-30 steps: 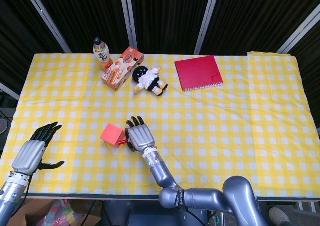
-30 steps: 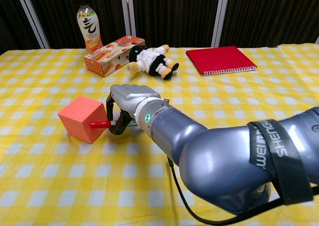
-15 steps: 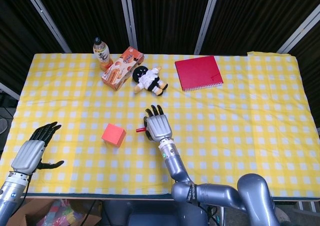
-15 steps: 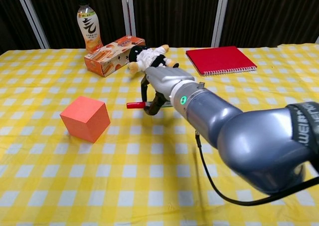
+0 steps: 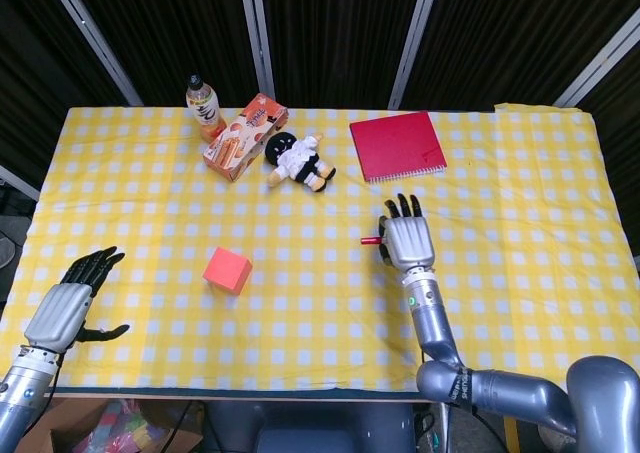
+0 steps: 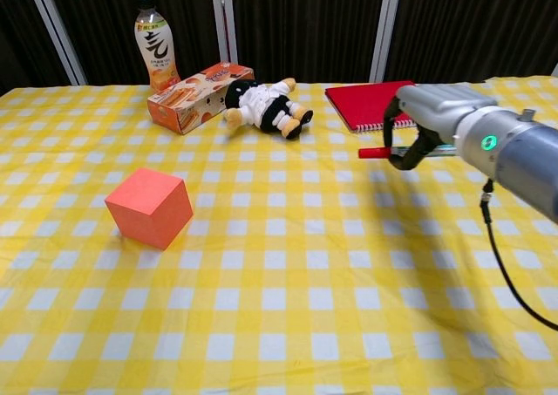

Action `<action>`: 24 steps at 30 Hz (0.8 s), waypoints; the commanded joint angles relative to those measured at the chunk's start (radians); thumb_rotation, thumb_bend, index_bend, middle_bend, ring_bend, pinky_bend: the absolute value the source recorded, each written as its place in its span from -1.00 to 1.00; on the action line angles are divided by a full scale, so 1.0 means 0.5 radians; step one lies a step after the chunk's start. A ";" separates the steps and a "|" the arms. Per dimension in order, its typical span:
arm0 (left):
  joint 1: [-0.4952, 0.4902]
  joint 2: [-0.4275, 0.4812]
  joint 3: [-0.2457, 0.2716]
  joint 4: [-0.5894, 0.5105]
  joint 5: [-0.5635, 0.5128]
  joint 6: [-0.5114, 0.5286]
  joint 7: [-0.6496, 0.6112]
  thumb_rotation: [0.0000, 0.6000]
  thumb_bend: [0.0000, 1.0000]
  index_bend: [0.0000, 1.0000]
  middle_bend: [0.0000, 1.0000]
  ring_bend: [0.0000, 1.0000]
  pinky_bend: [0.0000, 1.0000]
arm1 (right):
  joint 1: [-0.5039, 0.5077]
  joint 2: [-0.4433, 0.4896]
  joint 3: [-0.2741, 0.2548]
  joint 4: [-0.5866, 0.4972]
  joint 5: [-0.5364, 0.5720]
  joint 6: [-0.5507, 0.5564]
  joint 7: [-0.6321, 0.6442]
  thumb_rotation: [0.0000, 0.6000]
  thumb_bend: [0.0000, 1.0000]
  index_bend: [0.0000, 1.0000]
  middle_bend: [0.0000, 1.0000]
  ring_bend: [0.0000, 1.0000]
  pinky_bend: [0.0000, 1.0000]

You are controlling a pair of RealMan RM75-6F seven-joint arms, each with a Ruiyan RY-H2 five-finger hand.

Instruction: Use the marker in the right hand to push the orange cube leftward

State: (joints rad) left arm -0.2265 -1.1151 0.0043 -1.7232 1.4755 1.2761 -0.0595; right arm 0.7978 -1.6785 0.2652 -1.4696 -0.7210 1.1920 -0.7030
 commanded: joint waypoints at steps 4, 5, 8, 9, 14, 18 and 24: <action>0.008 0.006 -0.003 -0.016 -0.017 0.004 -0.025 1.00 -1.00 -1.00 -1.00 -1.00 -1.00 | -0.112 0.120 -0.057 -0.072 0.069 0.005 0.035 1.00 0.13 0.19 -0.62 -1.00 -1.00; 0.010 0.006 -0.005 -0.013 -0.017 0.009 -0.025 1.00 -1.00 -1.00 -1.00 -1.00 -1.00 | -0.122 0.130 -0.068 -0.076 0.069 0.006 0.031 1.00 0.13 0.19 -0.62 -1.00 -1.00; 0.013 0.004 -0.003 -0.011 -0.008 0.017 -0.022 1.00 -1.00 -1.00 -1.00 -1.00 -1.00 | -0.147 0.146 -0.092 -0.076 0.080 0.004 0.025 1.00 0.13 0.19 -0.62 -1.00 -1.00; 0.014 0.003 -0.001 -0.010 -0.004 0.019 -0.020 1.00 -1.00 -1.00 -1.00 -1.00 -1.00 | -0.151 0.146 -0.094 -0.074 0.083 0.003 0.024 1.00 0.13 0.19 -0.63 -1.00 -1.00; 0.019 -0.002 -0.001 -0.005 0.007 0.034 -0.016 1.00 -1.00 -1.00 -1.00 -1.00 -1.00 | -0.168 0.138 -0.114 -0.049 0.133 -0.007 -0.013 1.00 0.13 0.07 -0.63 -1.00 -1.00; 0.022 -0.003 -0.005 0.000 -0.001 0.037 -0.021 1.00 -1.00 -1.00 -1.00 -1.00 -1.00 | -0.174 0.142 -0.127 -0.066 0.182 -0.003 -0.070 1.00 0.13 -0.26 -0.69 -1.00 -1.00; 0.026 -0.006 -0.008 0.005 0.003 0.048 -0.033 1.00 -1.00 -1.00 -1.00 -1.00 -1.00 | -0.200 0.182 -0.129 -0.172 0.190 0.053 -0.097 1.00 0.13 -0.57 -0.76 -1.00 -1.00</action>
State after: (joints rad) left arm -0.2137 -1.1180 0.0001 -1.7207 1.4772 1.3001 -0.0759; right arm 0.7037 -1.5943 0.2015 -1.5426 -0.6212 1.2104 -0.7538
